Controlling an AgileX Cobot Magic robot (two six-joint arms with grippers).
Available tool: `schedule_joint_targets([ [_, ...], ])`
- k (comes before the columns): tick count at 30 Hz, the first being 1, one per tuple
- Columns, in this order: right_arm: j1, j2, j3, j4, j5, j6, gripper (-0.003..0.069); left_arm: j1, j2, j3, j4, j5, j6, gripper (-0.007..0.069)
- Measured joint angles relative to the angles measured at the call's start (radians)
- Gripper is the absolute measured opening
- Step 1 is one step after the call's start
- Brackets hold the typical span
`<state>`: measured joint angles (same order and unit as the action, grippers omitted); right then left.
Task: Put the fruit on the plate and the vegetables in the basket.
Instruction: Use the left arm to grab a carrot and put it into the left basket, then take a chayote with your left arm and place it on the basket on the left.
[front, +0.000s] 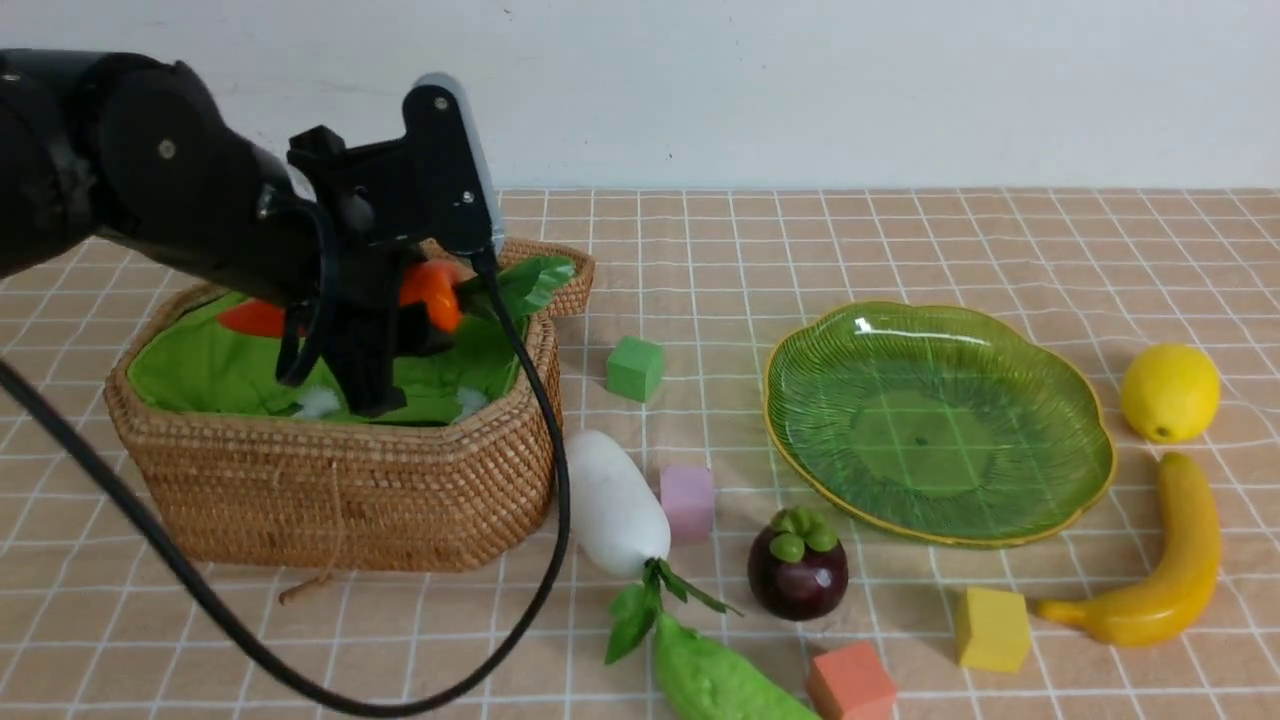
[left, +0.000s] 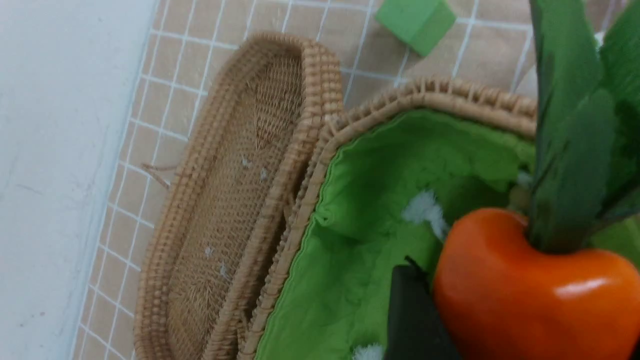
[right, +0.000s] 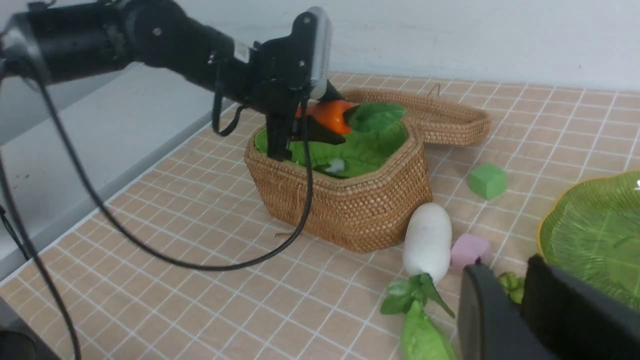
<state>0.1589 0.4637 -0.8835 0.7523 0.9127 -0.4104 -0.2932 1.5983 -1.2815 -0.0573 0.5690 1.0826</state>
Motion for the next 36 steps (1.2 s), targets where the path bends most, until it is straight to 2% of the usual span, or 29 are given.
schedule_joint_targets([
  [5, 0.0, 0.0, 0.0, 0.0, 0.028, 0.0, 0.0143, 0.028, 0.056, -0.007, 0.105, -0.011, -0.074, 0.0413],
  [7, 0.0, 0.0, 0.0, 0.0, 0.034, 0.0, 0.0143, 0.031, 0.061, -0.007, 0.166, -0.041, -0.154, 0.0549],
  [8, 0.0, 0.0, 0.0, 0.0, 0.035, 0.0, 0.0143, 0.031, 0.061, -0.007, 0.17, -0.041, -0.16, 0.0561],
  [9, 0.0, 0.0, 0.0, 0.0, 0.035, 0.0, 0.0144, 0.031, 0.057, -0.009, 0.189, -0.053, -0.217, 0.0621],
  [11, 0.0, 0.0, 0.0, 0.0, 0.036, 0.0, 0.0146, 0.031, 0.05, -0.011, 0.189, -0.043, -0.288, 0.0657],
  [14, 0.0, 0.0, 0.0, 0.0, 0.054, 0.0, 0.0149, 0.013, 0.023, -0.012, 0.163, 0.03, -0.395, 0.0644],
  [16, 0.0, 0.0, -0.007, -0.001, 0.09, 0.0, 0.0151, -0.03, -0.004, -0.013, 0.118, 0.078, -0.429, 0.0584],
  [17, 0.0, 0.0, -0.015, -0.005, 0.115, 0.0, 0.0151, -0.064, -0.014, -0.013, 0.093, 0.094, -0.424, 0.0545],
  [18, 0.0, 0.0, -0.019, -0.009, 0.126, 0.0, 0.0151, -0.079, -0.016, -0.013, 0.082, 0.098, -0.416, 0.0536],
  [20, 0.0, 0.0, -0.047, -0.03, 0.208, 0.0, 0.0151, -0.211, -0.025, -0.014, 0.019, 0.158, -0.305, 0.0416],
  [21, 0.0, 0.0, -0.052, -0.034, 0.215, 0.0, 0.0151, -0.211, -0.025, -0.014, 0.014, 0.163, -0.293, 0.0407],
  [22, 0.0, 0.0, -0.073, -0.054, 0.271, 0.0, 0.0151, -0.308, -0.012, -0.015, -0.033, 0.205, -0.175, 0.0349],
  [24, 0.0, 0.0, -0.096, -0.076, 0.32, 0.0, 0.0152, -0.401, 0.024, -0.015, -0.076, 0.238, -0.062, 0.0318],
  [26, 0.0, -0.001, -0.103, -0.084, 0.34, 0.0, 0.0153, -0.445, 0.053, -0.015, -0.086, 0.244, -0.011, 0.0321],
  [27, 0.0, -0.001, -0.11, -0.097, 0.35, 0.0, 0.0154, -0.492, 0.102, -0.015, -0.09, 0.243, 0.041, 0.035],
  [30, 0.0, -0.001, -0.111, -0.105, 0.35, 0.0, 0.0154, -0.547, 0.174, -0.015, -0.091, 0.219, 0.095, 0.0428],
  [31, 0.0, -0.001, -0.111, -0.105, 0.35, 0.0, 0.0155, -0.55, 0.185, -0.015, -0.091, 0.216, 0.098, 0.0442],
  [33, 0.0, -0.001, -0.111, -0.105, 0.35, 0.0, 0.0158, -0.573, 0.247, -0.015, -0.091, 0.174, 0.132, 0.0523],
  [36, 0.0, -0.001, -0.111, -0.105, 0.35, 0.0, 0.0158, -0.575, 0.298, -0.015, -0.09, 0.143, 0.147, 0.0575],
])
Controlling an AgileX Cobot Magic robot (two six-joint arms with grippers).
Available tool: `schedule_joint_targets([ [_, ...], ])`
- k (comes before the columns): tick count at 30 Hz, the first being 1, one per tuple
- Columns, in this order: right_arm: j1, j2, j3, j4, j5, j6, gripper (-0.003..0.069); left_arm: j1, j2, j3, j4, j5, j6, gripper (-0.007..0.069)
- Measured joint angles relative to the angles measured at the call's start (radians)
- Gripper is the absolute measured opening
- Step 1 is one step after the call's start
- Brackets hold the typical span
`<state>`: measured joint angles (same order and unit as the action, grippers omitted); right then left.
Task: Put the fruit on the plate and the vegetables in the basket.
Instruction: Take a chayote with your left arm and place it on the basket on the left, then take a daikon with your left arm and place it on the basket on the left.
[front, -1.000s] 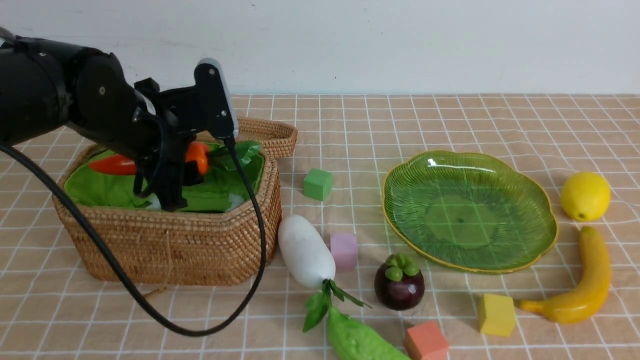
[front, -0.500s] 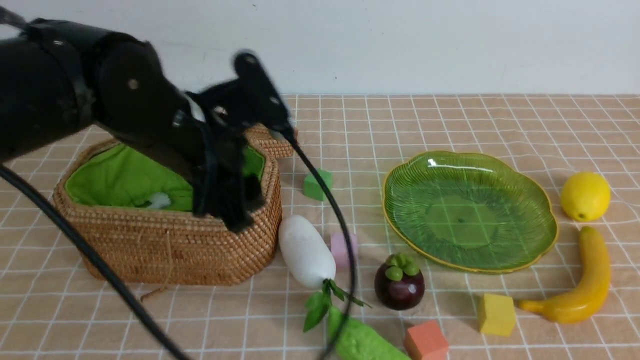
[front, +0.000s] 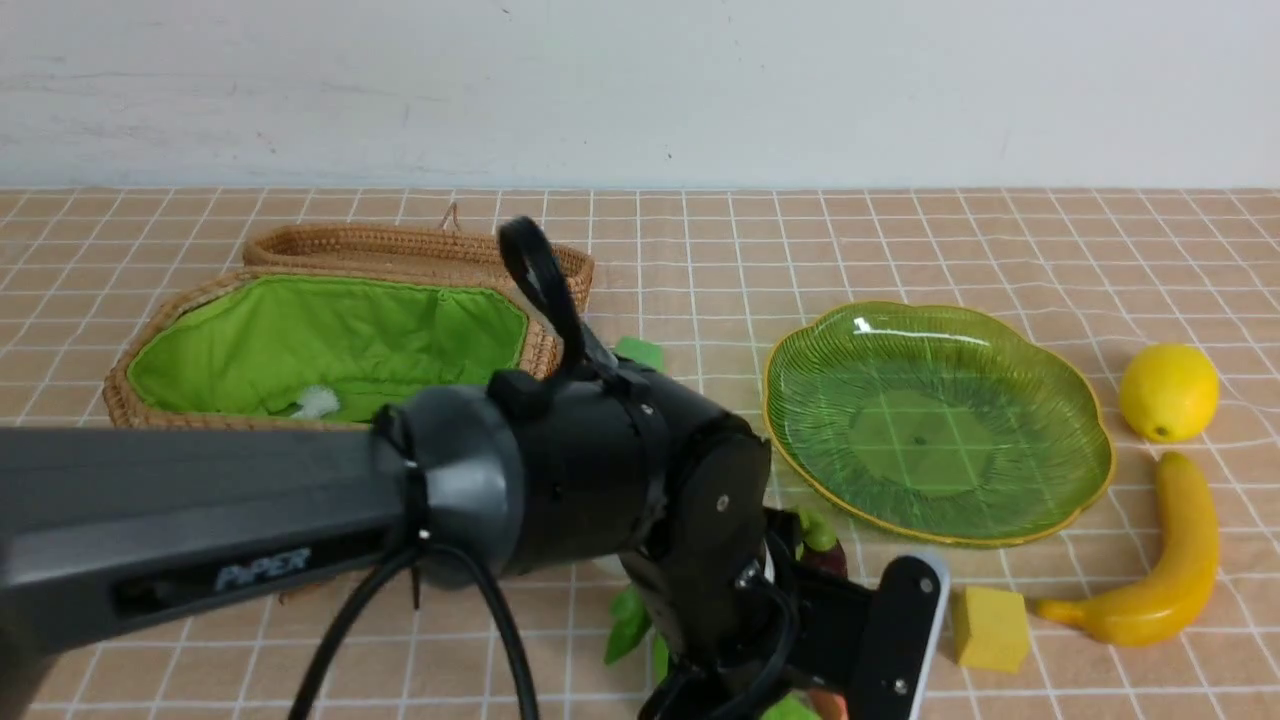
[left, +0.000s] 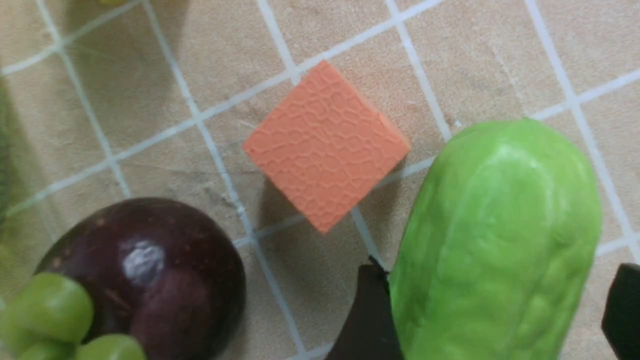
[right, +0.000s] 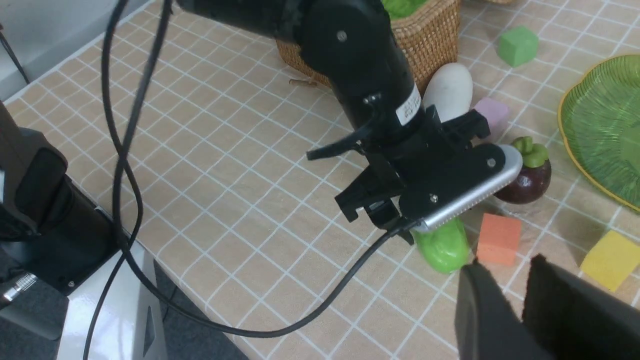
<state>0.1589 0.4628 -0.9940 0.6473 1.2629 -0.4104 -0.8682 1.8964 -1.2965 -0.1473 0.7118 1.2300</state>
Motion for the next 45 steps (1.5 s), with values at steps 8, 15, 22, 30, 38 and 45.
schedule_joint_targets([
  [8, 0.0, 0.0, 0.0, -0.001, 0.0, 0.0, 0.0159, 0.0, 0.06, -0.001, 0.009, -0.006, 0.007, 0.0442],
  [15, 0.0, 0.0, 0.0, -0.023, 0.0, 0.0, 0.0162, 0.0, -0.032, -0.007, 0.008, 0.065, -0.022, 0.0445],
  [22, 0.0, 0.0, 0.0, -0.026, -0.011, 0.0, 0.0158, 0.062, -0.275, -0.082, 0.202, 0.152, -0.258, 0.0445],
  [30, 0.0, 0.0, 0.0, -0.026, -0.05, 0.0, 0.0158, 0.436, -0.269, -0.09, 0.399, 0.057, -0.335, 0.0445],
  [38, 0.0, 0.0, 0.0, -0.026, -0.05, 0.0, 0.0162, 0.567, -0.199, -0.089, 0.38, -0.025, -0.338, 0.066],
  [45, 0.0, 0.0, 0.0, -0.026, -0.05, 0.0, 0.0162, 0.463, -0.251, -0.089, 0.285, 0.039, -0.301, 0.0601],
])
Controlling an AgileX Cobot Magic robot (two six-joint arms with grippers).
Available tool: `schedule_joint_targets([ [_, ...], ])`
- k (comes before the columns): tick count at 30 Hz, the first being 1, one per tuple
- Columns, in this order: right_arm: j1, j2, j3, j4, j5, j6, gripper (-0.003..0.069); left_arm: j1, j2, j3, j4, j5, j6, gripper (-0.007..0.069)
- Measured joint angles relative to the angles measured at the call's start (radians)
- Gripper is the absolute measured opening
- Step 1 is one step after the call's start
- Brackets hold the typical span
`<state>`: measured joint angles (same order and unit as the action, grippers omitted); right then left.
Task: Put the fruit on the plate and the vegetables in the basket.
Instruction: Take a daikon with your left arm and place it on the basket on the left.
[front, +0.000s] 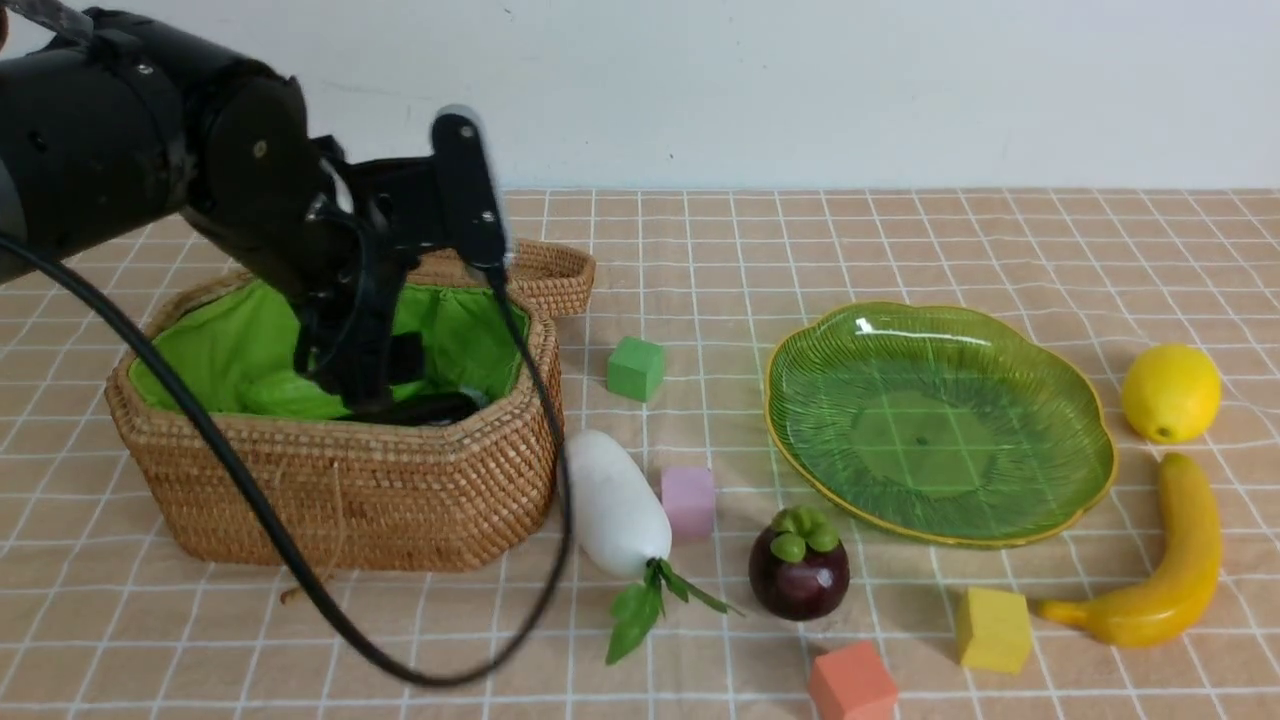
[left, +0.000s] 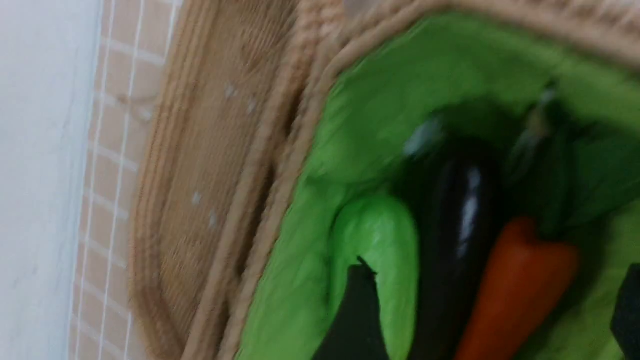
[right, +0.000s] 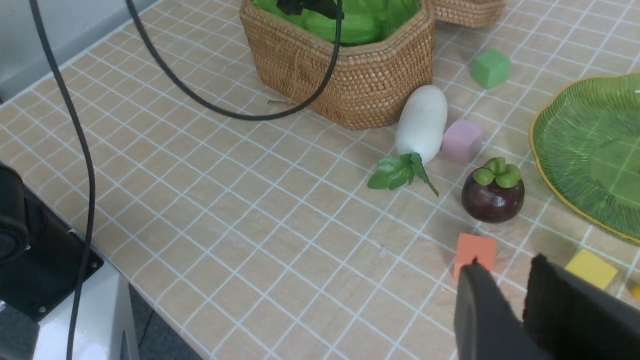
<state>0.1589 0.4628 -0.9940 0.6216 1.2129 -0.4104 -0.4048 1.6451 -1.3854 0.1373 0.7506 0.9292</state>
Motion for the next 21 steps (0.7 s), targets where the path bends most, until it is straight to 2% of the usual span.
schedule_joint_targets([
  [2, 0.0, 0.0, 0.0, -0.001, 0.0, 0.0, 0.0162, -0.084, -0.011, 0.0, -0.067, 0.032, 0.107, 0.0555],
  [3, 0.0, 0.0, 0.0, -0.001, 0.0, 0.0, 0.0162, -0.084, -0.011, 0.0, -0.074, 0.035, 0.107, 0.0552],
  [4, 0.0, 0.0, 0.0, -0.005, 0.0, 0.0, 0.0162, -0.153, -0.004, 0.0, -0.122, 0.047, 0.224, 0.0526],
  [7, 0.0, 0.0, 0.0, -0.009, 0.006, 0.0, 0.0162, -0.231, 0.045, 0.0, -0.16, 0.037, 0.367, 0.0506],
  [11, 0.0, 0.0, 0.0, -0.012, 0.017, 0.0, 0.0162, -0.257, 0.127, 0.0, -0.155, -0.013, 0.416, 0.0501],
  [16, 0.0, 0.0, 0.0, -0.015, 0.04, 0.0, 0.0163, -0.258, 0.245, 0.0, -0.044, -0.105, 0.427, 0.0501],
  [21, 0.0, 0.0, 0.0, -0.015, 0.042, 0.0, 0.0163, -0.258, 0.285, 0.0, 0.009, -0.134, 0.431, 0.0501],
])
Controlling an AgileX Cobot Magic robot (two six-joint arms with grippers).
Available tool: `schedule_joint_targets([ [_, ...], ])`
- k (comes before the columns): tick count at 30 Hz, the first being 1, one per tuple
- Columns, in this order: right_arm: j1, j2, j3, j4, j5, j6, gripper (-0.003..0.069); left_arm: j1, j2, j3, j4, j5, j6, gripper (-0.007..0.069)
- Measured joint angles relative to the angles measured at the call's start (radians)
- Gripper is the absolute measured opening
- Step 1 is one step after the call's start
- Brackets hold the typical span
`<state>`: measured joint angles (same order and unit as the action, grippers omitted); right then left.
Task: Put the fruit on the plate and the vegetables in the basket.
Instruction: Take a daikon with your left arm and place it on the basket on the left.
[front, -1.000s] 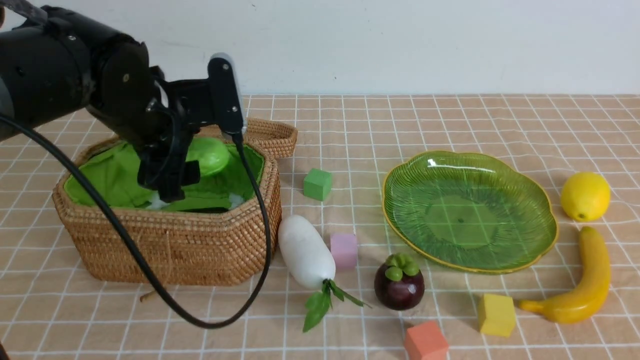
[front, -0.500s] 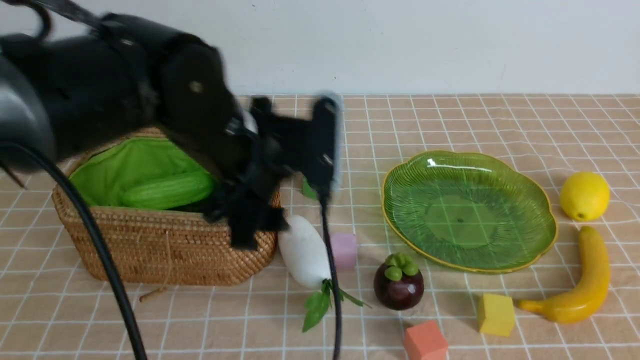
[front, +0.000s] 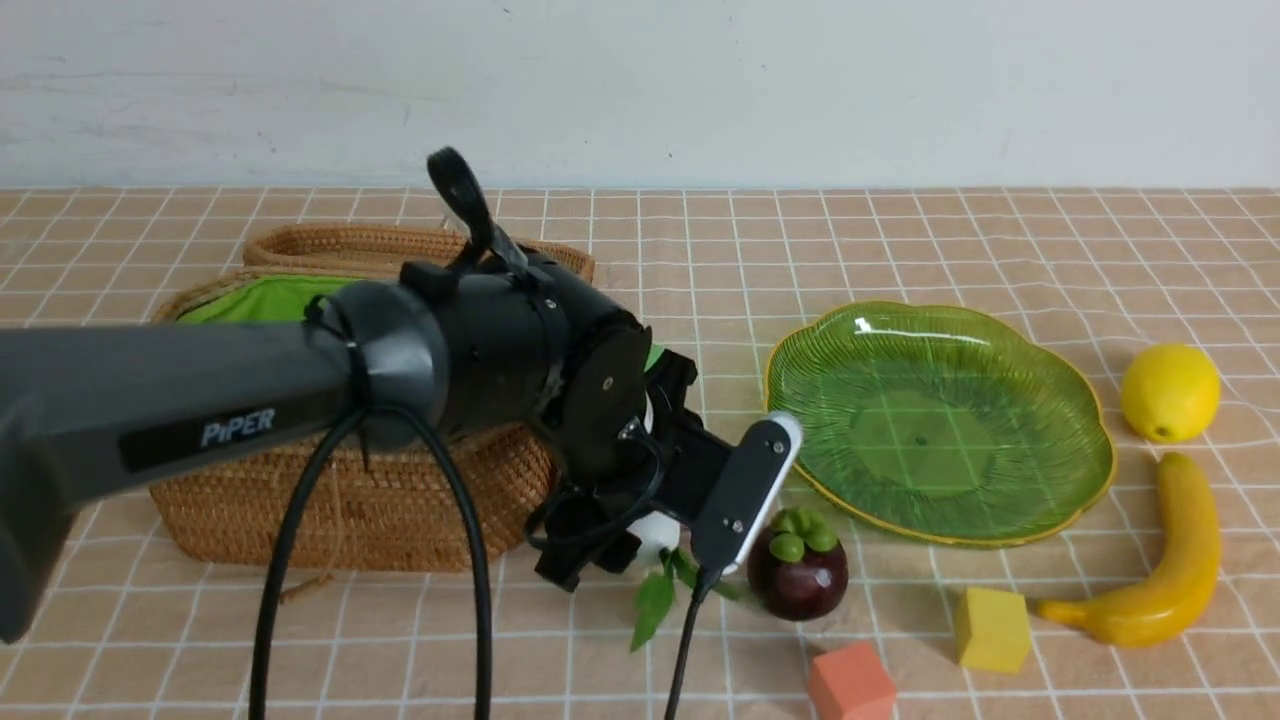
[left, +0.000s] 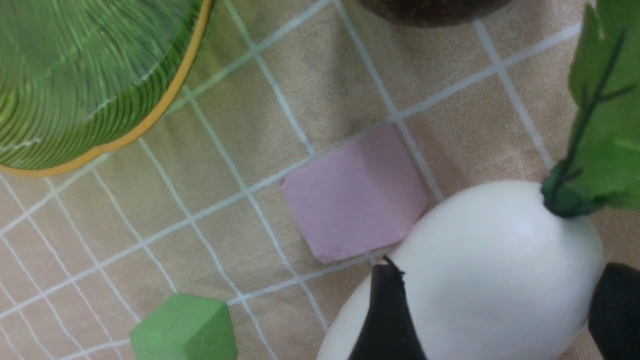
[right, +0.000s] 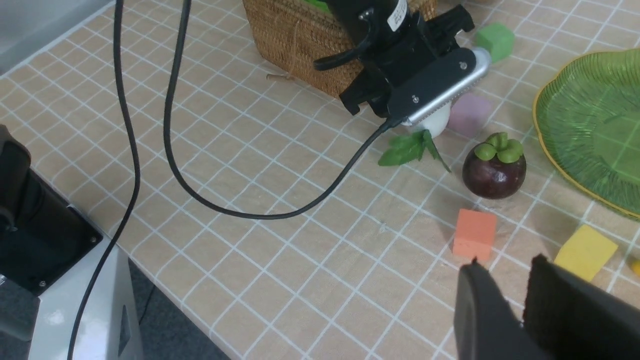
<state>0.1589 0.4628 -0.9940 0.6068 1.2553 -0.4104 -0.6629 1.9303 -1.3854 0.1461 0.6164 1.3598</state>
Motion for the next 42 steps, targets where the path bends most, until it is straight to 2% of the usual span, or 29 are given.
schedule_joint_targets([
  [15, 0.0, 0.0, 0.002, 0.0, 0.003, 0.0, 0.0163, 0.0, 0.005, 0.0, 0.011, 0.065, -0.034, 0.0466],
  [23, 0.0, 0.0, 0.002, 0.0, 0.003, 0.0, 0.0163, 0.0, 0.044, -0.003, 0.009, -0.038, -0.049, 0.0467],
  [42, 0.0, 0.0, 0.002, 0.0, 0.007, -0.016, 0.0163, -0.002, 0.085, -0.019, 0.008, -0.1, -0.049, 0.0454],
])
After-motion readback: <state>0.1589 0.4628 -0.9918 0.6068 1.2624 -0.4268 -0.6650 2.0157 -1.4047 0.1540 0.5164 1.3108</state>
